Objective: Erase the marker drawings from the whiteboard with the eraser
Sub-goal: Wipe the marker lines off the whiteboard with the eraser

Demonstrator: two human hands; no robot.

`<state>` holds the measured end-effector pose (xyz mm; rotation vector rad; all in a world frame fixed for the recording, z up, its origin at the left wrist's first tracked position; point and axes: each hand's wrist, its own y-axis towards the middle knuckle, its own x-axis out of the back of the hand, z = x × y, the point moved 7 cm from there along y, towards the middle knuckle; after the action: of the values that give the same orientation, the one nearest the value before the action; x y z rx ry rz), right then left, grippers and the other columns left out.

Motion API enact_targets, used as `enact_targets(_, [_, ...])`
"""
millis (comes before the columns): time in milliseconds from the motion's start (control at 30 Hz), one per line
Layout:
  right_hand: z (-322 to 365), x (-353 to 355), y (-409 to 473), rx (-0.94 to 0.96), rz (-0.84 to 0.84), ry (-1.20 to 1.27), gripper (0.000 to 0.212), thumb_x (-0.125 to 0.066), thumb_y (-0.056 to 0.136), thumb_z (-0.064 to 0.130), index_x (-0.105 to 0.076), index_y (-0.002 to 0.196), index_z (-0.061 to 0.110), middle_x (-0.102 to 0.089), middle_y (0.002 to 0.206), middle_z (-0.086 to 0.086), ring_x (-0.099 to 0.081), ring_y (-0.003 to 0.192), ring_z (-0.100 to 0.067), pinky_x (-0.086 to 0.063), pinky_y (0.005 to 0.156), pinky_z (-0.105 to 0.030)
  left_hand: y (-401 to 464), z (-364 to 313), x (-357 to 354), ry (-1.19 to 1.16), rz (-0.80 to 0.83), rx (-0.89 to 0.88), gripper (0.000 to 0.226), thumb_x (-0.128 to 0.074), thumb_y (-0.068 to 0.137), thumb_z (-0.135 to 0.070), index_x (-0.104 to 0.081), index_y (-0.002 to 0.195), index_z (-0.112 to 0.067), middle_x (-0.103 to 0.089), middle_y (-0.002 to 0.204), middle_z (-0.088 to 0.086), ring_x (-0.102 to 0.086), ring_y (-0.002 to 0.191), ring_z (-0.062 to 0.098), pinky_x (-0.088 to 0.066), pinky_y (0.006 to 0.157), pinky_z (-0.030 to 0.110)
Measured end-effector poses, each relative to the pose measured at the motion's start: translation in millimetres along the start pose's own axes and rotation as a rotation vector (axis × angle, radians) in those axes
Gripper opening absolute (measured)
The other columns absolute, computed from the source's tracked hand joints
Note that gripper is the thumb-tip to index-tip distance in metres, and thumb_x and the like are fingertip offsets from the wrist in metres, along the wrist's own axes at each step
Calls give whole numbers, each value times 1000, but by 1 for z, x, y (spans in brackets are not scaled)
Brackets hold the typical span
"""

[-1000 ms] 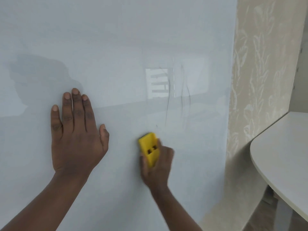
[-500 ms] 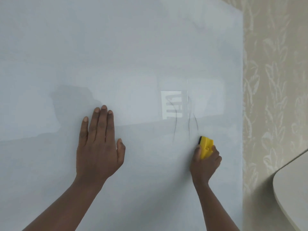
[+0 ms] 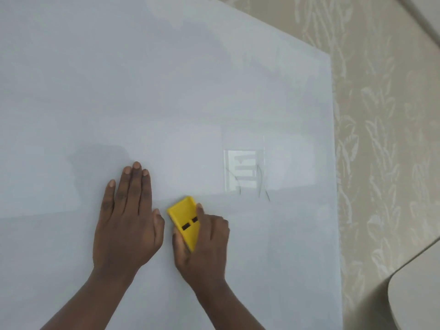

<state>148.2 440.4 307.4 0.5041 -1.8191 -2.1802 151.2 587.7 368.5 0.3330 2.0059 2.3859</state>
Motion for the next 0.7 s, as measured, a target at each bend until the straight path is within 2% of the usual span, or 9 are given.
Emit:
enact_targets(100, [-7, 3, 15, 48, -17, -39, 58, -59, 91, 45, -48, 135, 10, -53, 100, -9, -52, 88, -30, -45, 77, -39, -1, 1, 2, -16, -16, 2, 67, -32, 96, -21, -20, 157, 5, -21, 165, 24, -22, 155, 37, -20, 126, 55])
enact_targets(200, [-63, 18, 41, -173, -91, -101, 59, -56, 90, 44, -49, 134, 5, -53, 99, -15, -49, 92, -34, -42, 84, -42, -1, 1, 2, -26, -15, 7, 67, -31, 96, -20, -19, 157, 5, -20, 166, 23, -20, 155, 35, -18, 127, 54])
enact_targets(333, [-150, 40, 67, -481, -151, -171, 57, -64, 90, 38, -51, 132, 2, -55, 105, -24, -52, 99, -43, -43, 87, -49, -1, 1, 0, -39, -15, 12, 68, -30, 97, -22, -17, 157, 5, -18, 166, 23, -18, 156, 35, -18, 127, 54])
enact_targets(433, [-200, 51, 76, -698, -164, -143, 59, -62, 92, 40, -45, 136, 6, -51, 116, -24, -49, 111, -46, -40, 95, -52, -1, 0, -1, -38, -22, 15, 68, -30, 96, -23, -17, 157, 5, -17, 167, 23, -17, 156, 34, -19, 127, 55])
enact_targets(500, [-211, 51, 81, -778, -175, -102, 60, -59, 92, 43, -42, 138, 9, -49, 120, -21, -46, 116, -44, -37, 100, -52, -1, -1, -1, -31, -28, 15, 69, -31, 97, -24, -16, 157, 5, -18, 167, 23, -17, 156, 35, -19, 127, 55])
enact_targets(567, [-195, 47, 92, -733, -191, -66, 59, -61, 92, 43, -43, 138, 10, -50, 119, -20, -47, 116, -43, -37, 101, -50, -1, -2, -2, -23, -34, 16, 69, -31, 97, -24, -16, 157, 5, -18, 167, 23, -18, 156, 35, -19, 127, 54])
enact_targets(700, [-98, 24, 127, -379, -151, -81, 58, -63, 90, 39, -50, 135, 5, -56, 114, -23, -51, 108, -41, -35, 95, -44, -1, -2, -2, -15, -26, 14, 69, -33, 97, -24, -16, 157, 6, -17, 167, 24, -17, 156, 36, -20, 126, 55])
